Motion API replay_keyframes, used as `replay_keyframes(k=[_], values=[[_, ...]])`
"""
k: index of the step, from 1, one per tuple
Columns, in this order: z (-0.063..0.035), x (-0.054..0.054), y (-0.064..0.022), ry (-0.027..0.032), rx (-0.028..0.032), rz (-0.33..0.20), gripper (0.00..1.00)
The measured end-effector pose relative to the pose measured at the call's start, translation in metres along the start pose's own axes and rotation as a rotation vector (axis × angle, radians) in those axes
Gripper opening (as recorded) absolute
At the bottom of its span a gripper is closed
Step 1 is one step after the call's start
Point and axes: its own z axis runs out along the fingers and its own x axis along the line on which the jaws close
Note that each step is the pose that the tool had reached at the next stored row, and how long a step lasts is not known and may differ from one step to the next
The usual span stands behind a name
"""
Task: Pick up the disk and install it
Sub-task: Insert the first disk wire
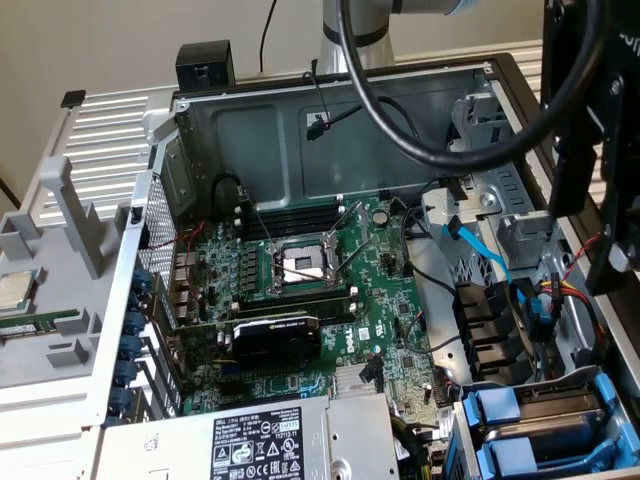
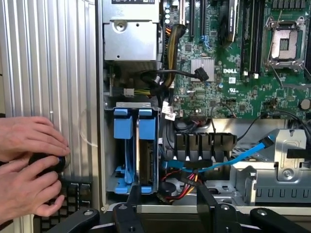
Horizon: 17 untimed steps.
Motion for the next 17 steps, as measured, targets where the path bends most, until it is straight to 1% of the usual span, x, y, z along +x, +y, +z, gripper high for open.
replay_keyframes(k=[4,8,10,12,14,17], values=[[0.0014,-0.0012,-0.0038,0.0013,-0.0001,0.015,0.57],[0.0025,-0.0014,-0.0039,0.0054,-0.0006,0.057,0.57],[0.0024,-0.0014,-0.0039,0.0061,-0.0021,0.061,0.57],[0.0025,-0.0014,-0.0046,0.0062,-0.0057,0.062,0.57],[0.0028,-0.0014,-0.005,0.007,-0.0058,0.072,0.57],[0.0037,-0.0014,-0.0049,0.0102,-0.0063,0.108,0.57]])
